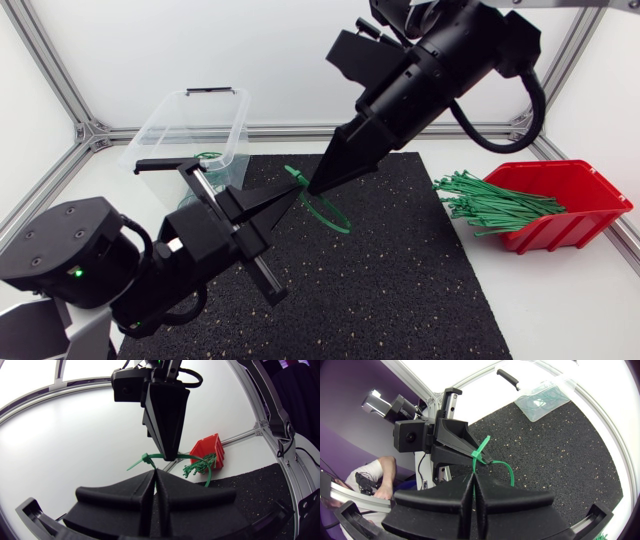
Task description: Take a green cable tie from the red box, thread the tail through the head to close it, then place it in the transparent bin on the left.
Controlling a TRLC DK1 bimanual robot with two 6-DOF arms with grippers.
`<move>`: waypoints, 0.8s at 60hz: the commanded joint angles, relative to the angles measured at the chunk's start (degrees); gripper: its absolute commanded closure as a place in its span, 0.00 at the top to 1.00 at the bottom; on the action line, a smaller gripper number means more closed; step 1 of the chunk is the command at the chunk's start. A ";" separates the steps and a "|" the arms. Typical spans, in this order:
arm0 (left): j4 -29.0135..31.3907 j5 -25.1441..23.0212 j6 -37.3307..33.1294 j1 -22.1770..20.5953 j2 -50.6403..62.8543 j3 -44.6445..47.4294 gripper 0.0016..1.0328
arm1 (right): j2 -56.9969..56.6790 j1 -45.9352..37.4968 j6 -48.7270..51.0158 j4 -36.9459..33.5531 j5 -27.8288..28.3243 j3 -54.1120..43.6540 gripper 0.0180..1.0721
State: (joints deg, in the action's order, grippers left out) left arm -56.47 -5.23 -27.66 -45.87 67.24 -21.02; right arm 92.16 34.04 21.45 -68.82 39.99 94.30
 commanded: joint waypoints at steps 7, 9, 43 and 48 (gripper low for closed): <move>0.22 -0.92 -3.01 -1.59 -0.09 2.03 0.03 | -1.02 0.32 -0.27 0.97 -0.52 1.24 0.05; 0.22 -0.92 -3.10 -1.86 -0.18 2.12 0.03 | -0.93 0.32 -0.27 1.05 -0.52 1.32 0.05; 0.39 -0.92 -3.28 -3.00 -0.45 2.12 0.03 | 0.92 2.17 -0.45 1.76 -4.30 2.91 0.05; 0.39 -0.92 -3.01 -2.82 -0.53 2.12 0.03 | 0.92 1.20 -0.27 2.81 -4.66 1.32 0.05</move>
State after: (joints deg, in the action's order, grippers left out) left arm -56.58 -4.32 -29.67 -47.81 66.81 -20.27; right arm 91.96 36.27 21.41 -69.04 36.12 95.90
